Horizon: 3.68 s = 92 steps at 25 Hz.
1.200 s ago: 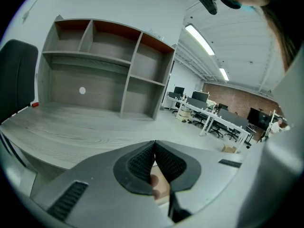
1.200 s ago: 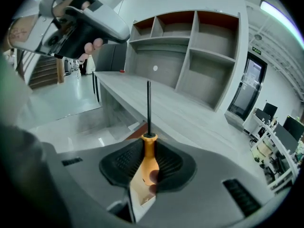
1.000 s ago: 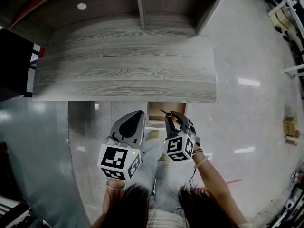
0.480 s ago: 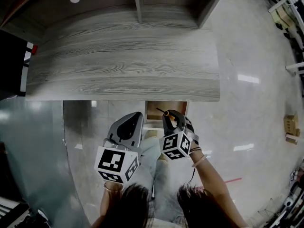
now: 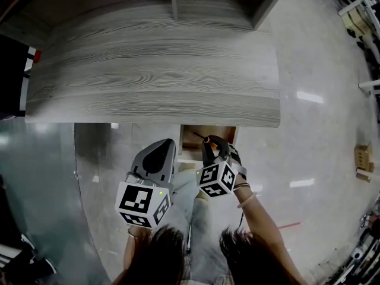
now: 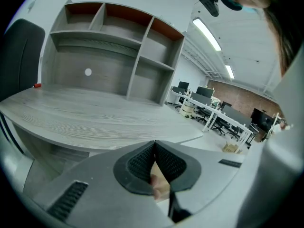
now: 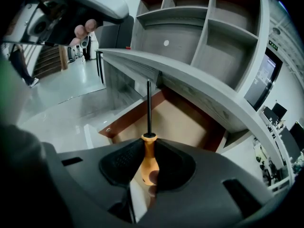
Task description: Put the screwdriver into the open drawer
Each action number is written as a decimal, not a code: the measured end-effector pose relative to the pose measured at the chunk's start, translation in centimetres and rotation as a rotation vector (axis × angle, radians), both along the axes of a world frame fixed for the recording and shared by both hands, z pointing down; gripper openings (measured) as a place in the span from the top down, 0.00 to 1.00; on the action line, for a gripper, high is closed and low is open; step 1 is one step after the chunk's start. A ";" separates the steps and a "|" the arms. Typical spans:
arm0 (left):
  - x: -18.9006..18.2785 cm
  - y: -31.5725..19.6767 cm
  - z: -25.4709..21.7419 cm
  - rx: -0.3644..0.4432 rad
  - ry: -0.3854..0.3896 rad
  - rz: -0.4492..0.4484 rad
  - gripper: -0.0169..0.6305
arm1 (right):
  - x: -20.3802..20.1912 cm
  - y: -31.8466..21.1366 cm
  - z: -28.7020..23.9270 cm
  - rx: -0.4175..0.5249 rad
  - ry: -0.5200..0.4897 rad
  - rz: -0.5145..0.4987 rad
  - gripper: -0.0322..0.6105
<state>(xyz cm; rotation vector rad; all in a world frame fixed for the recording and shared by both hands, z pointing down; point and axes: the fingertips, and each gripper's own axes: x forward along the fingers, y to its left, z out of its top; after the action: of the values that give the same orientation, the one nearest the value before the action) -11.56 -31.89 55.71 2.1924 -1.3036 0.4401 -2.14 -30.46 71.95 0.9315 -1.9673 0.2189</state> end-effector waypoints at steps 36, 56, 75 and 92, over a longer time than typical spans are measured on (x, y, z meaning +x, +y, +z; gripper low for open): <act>-1.6 0.2 6.3 -0.062 0.025 -0.023 0.95 | -1.2 -1.1 6.2 -0.160 0.084 0.086 0.81; -1.3 0.8 6.4 -0.081 0.017 -0.022 0.95 | -1.2 -0.6 6.4 -0.184 0.069 0.081 0.81; -1.0 3.5 6.0 -0.096 -0.012 -0.028 0.95 | -0.4 0.6 4.7 -0.156 0.044 0.086 0.79; 0.5 7.3 4.2 -0.071 -0.013 -0.022 0.95 | 0.8 3.6 0.1 -0.104 -0.043 0.138 0.80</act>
<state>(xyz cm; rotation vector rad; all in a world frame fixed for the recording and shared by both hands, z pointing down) -11.03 -24.58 59.92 2.1181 -1.2976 0.4850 -1.33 -26.89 72.07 1.0022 -1.9125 0.4188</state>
